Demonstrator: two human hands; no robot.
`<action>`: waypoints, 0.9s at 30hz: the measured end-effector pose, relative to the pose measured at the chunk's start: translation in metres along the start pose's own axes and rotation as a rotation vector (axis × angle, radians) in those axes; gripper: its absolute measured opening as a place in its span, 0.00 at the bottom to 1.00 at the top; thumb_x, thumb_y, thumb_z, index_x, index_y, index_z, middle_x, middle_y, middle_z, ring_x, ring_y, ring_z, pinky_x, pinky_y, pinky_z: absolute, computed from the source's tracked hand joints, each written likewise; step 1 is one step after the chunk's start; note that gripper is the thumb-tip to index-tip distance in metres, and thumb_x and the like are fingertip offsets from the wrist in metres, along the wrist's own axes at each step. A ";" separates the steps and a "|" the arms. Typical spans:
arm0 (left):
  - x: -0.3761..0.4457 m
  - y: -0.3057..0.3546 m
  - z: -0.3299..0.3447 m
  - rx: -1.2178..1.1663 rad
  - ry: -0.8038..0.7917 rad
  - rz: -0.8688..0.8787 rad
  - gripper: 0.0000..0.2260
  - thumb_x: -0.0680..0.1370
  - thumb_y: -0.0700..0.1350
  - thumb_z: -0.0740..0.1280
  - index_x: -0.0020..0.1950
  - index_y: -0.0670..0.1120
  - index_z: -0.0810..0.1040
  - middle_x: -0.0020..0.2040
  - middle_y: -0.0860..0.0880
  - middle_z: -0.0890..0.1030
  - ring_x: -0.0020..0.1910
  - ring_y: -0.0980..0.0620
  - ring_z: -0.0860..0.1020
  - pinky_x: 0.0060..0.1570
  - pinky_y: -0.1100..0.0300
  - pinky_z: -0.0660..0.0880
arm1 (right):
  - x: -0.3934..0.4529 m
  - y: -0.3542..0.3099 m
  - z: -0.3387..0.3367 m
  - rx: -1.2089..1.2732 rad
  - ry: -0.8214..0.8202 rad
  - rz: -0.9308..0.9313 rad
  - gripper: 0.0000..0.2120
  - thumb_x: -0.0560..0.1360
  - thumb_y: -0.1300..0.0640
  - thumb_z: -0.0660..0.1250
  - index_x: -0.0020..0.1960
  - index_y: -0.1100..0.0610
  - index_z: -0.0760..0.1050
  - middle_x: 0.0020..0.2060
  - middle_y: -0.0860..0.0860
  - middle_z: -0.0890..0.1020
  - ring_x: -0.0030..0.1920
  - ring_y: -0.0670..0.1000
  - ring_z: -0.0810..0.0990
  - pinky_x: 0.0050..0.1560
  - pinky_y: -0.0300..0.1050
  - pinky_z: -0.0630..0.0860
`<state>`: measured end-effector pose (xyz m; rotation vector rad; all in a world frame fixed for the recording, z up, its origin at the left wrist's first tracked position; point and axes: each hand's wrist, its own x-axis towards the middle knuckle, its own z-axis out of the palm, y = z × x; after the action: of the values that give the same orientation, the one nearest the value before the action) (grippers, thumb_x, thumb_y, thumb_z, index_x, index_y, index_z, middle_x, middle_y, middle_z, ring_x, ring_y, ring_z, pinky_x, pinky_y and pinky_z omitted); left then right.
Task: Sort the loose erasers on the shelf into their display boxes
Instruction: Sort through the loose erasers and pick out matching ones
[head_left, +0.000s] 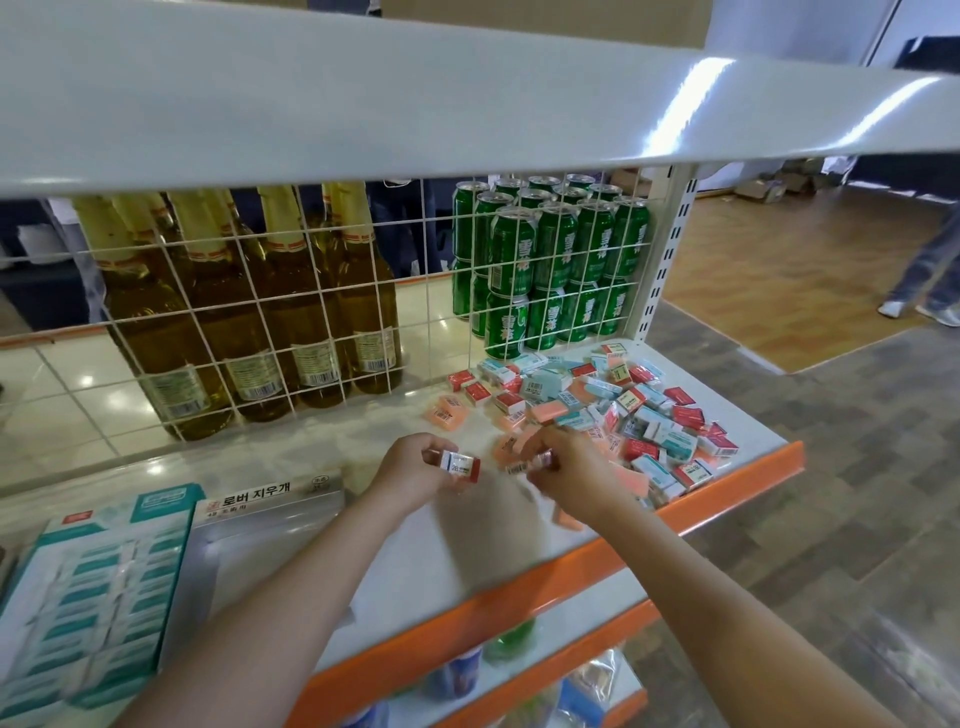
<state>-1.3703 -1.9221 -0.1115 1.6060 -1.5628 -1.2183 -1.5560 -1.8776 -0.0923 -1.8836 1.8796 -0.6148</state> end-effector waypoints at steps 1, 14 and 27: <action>-0.002 -0.001 -0.001 -0.007 0.001 0.004 0.16 0.68 0.30 0.72 0.52 0.44 0.77 0.47 0.46 0.78 0.46 0.50 0.76 0.39 0.65 0.71 | -0.001 0.001 0.003 -0.004 -0.019 -0.002 0.07 0.73 0.62 0.67 0.51 0.57 0.78 0.49 0.51 0.73 0.42 0.48 0.70 0.33 0.29 0.63; -0.017 0.000 -0.005 -0.087 -0.022 0.022 0.16 0.69 0.26 0.67 0.51 0.43 0.77 0.48 0.42 0.79 0.45 0.49 0.76 0.38 0.64 0.74 | -0.009 0.005 0.003 -0.093 -0.054 0.074 0.15 0.74 0.65 0.62 0.59 0.55 0.76 0.51 0.50 0.79 0.47 0.50 0.75 0.44 0.39 0.69; -0.027 0.000 -0.005 -0.092 0.065 0.046 0.12 0.72 0.29 0.66 0.51 0.41 0.78 0.46 0.44 0.79 0.45 0.50 0.77 0.37 0.67 0.73 | -0.020 -0.005 0.000 -0.210 -0.111 0.012 0.17 0.76 0.65 0.58 0.62 0.54 0.74 0.62 0.54 0.70 0.56 0.55 0.74 0.55 0.46 0.73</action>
<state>-1.3630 -1.8963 -0.1037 1.5280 -1.4737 -1.1841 -1.5514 -1.8574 -0.0901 -1.9883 1.9453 -0.3120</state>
